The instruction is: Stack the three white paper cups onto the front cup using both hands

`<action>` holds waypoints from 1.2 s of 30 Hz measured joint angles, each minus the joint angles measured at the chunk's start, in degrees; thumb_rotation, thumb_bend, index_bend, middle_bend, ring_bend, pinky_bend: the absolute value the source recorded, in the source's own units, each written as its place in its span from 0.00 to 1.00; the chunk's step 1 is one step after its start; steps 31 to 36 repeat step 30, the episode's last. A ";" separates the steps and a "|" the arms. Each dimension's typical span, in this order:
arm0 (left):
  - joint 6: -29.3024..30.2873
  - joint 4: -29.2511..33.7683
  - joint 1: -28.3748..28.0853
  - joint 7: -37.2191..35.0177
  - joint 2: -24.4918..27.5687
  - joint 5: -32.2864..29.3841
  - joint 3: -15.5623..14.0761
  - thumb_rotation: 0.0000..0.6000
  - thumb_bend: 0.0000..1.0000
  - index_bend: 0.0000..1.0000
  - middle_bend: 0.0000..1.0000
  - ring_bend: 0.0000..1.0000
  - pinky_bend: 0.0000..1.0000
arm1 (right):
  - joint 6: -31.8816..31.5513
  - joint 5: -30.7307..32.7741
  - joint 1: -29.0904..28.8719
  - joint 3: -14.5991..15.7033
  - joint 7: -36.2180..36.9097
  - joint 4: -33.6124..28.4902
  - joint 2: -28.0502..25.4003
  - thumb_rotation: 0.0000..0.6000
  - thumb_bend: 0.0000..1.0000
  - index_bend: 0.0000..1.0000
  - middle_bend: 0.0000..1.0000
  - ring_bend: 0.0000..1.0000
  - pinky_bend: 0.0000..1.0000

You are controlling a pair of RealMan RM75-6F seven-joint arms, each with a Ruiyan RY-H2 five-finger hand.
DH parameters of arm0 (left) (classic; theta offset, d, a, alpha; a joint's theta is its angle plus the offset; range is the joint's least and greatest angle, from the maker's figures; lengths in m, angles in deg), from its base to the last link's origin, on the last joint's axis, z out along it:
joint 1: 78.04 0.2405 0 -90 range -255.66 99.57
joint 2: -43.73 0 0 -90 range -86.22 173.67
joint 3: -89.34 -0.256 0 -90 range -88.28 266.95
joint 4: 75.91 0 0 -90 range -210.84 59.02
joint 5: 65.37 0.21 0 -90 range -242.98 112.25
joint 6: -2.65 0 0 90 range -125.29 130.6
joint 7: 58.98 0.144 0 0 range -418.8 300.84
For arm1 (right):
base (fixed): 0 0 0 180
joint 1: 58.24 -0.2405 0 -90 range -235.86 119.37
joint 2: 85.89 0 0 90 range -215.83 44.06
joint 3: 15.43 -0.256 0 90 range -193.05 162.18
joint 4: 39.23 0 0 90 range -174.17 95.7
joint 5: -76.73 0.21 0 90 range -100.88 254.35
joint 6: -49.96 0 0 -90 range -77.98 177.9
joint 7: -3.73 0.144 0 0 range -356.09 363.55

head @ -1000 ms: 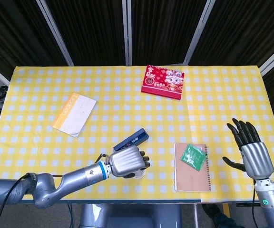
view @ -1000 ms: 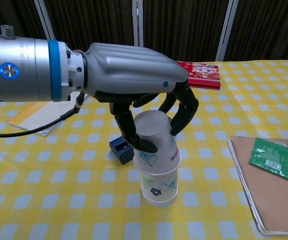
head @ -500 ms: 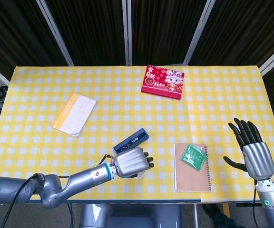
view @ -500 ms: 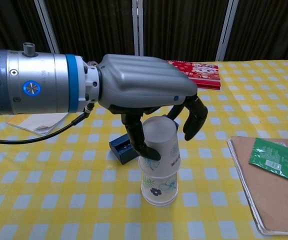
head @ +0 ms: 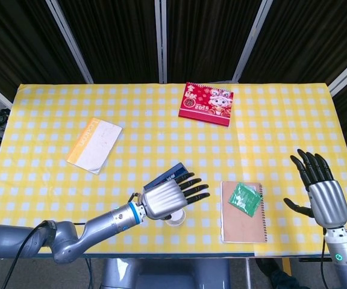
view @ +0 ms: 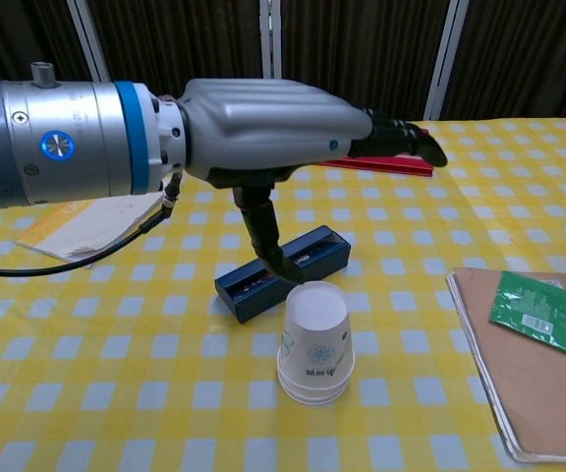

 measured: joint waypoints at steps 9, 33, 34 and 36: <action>8.30 -2.15 6.56 -2.91 2.08 -5.63 0.35 1.00 0.00 0.00 0.00 0.00 0.00 | -0.08 -0.14 0.20 0.03 0.35 -0.14 -0.32 1.00 0.00 0.05 0.00 0.00 0.00; 46.22 -2.84 43.84 -13.50 13.23 0.47 -14.16 1.00 0.00 0.00 0.00 0.00 0.00 | 1.63 0.83 1.43 1.06 -11.34 -5.55 -2.53 1.00 0.00 0.00 0.00 0.00 0.00; 46.22 -2.84 43.84 -13.50 13.23 0.47 -14.16 1.00 0.00 0.00 0.00 0.00 0.00 | 1.63 0.83 1.43 1.06 -11.34 -5.55 -2.53 1.00 0.00 0.00 0.00 0.00 0.00; 46.22 -2.84 43.84 -13.50 13.23 0.47 -14.16 1.00 0.00 0.00 0.00 0.00 0.00 | 1.63 0.83 1.43 1.06 -11.34 -5.55 -2.53 1.00 0.00 0.00 0.00 0.00 0.00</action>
